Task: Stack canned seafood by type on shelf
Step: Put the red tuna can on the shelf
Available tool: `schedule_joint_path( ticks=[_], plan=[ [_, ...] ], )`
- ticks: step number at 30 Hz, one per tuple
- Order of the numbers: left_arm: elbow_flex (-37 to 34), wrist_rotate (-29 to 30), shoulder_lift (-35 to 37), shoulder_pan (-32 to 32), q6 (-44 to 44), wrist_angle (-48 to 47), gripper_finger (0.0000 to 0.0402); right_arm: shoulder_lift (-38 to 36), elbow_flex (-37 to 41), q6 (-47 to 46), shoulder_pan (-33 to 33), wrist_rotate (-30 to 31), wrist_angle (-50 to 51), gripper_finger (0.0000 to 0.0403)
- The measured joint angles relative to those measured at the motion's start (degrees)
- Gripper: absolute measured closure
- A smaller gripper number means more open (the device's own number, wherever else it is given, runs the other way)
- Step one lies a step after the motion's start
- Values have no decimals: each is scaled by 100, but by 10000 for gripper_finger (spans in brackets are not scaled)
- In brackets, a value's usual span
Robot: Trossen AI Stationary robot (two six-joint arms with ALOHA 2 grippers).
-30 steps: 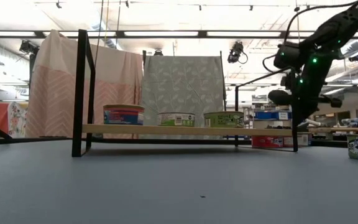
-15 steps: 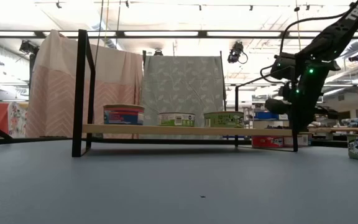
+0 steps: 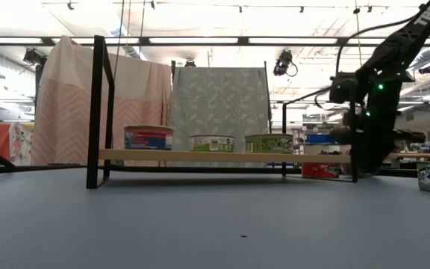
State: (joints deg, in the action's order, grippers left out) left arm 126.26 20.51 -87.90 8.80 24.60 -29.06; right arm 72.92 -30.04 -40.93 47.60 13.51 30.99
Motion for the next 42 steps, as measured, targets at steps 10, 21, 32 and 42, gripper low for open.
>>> schedule_joint_path(
  ticks=[10,21,32,42],
  plan=[
    [0,0,0,0,2,0,396,-19,48,35,-261,-116,251,402],
    [0,0,0,0,30,0,396,-1153,-543,483,-1340,-141,1422,399],
    [0,0,1,-15,68,0,396,-1763,-2868,4698,-1820,-873,2349,382],
    [0,0,0,133,-72,0,396,-1346,-3539,6671,-1060,-699,3833,295]
  ],
)
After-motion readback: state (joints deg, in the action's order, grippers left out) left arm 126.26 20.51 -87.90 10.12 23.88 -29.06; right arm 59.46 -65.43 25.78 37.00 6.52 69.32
